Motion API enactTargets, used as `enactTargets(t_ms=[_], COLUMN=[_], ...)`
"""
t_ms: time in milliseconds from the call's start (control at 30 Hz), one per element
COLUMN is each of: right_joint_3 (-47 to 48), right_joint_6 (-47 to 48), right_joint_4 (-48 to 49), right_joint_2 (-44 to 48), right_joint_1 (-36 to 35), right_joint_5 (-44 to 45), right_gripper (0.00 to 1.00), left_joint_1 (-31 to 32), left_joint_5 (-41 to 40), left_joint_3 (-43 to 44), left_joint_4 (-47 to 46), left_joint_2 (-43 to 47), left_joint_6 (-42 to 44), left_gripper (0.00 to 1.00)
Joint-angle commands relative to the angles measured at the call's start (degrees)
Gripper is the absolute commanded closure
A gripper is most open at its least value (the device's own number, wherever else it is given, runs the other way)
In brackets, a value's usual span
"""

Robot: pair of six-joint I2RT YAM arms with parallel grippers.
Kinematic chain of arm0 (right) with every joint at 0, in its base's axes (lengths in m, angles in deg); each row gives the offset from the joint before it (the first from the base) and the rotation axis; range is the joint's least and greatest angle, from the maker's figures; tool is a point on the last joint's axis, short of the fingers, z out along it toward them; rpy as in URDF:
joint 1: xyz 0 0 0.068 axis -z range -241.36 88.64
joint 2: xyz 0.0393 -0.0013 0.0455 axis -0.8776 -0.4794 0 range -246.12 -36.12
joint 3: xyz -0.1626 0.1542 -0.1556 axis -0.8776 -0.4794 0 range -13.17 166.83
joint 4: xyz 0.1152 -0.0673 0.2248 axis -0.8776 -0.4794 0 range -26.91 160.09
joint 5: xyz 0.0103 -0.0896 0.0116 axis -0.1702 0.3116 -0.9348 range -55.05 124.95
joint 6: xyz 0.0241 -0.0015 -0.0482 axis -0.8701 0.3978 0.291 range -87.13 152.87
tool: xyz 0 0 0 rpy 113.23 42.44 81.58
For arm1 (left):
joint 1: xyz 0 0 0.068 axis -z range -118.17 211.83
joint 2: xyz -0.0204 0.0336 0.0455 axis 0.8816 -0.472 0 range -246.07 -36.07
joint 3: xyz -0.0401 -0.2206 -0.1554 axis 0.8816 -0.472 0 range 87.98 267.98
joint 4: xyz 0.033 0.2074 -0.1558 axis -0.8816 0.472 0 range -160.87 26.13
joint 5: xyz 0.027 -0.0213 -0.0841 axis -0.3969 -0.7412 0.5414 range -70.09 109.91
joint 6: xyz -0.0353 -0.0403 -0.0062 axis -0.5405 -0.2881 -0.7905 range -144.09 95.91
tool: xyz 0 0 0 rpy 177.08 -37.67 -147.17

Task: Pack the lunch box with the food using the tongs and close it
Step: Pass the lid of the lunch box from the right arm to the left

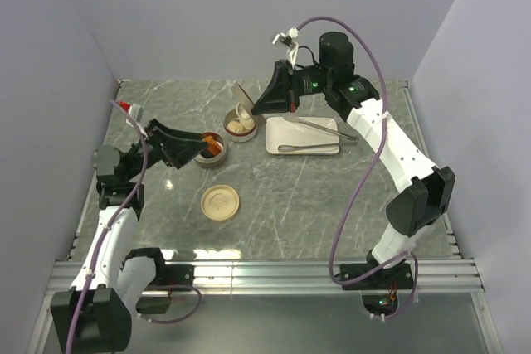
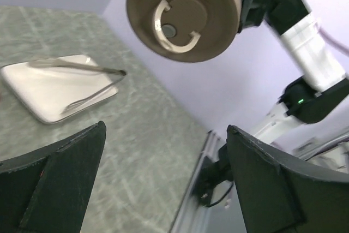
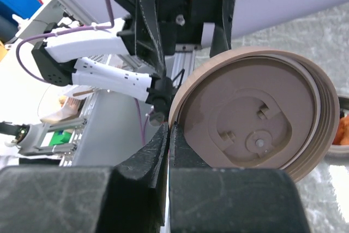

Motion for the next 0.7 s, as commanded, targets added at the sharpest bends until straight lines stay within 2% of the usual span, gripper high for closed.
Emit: enactTargets(t_ms=[0, 133, 333, 500, 667], right_joint_3=[3.3, 3.4, 6.2, 7.0, 8.8], right_joint_6=[-3.2, -4.1, -3.2, -3.7, -4.6], right_joint_4=[5.6, 8.2, 9.4, 11.2, 12.4], right_joint_2=[2.7, 3.2, 2.3, 1.1, -0.5], right_joint_1=[-1.2, -3.5, -6.4, -8.0, -9.5], right_joint_5=[-0.3, 2.5, 6.9, 8.4, 8.8], right_gripper=[1.0, 1.0, 1.0, 1.0, 1.0], left_joint_1=[2.2, 3.2, 3.6, 3.9, 5.4], left_joint_5=[-5.9, -11.2, -15.9, -17.6, -18.0], left_joint_3=[0.5, 1.9, 3.0, 5.2, 6.6], left_joint_4=[-15.1, -18.2, -18.1, -18.0, -22.8], left_joint_2=[-1.5, -4.1, -7.0, -8.8, -9.8], left_joint_6=[-12.5, -18.9, -28.5, -31.9, -33.2], left_gripper=[0.02, 0.01, 0.03, 0.2, 0.26])
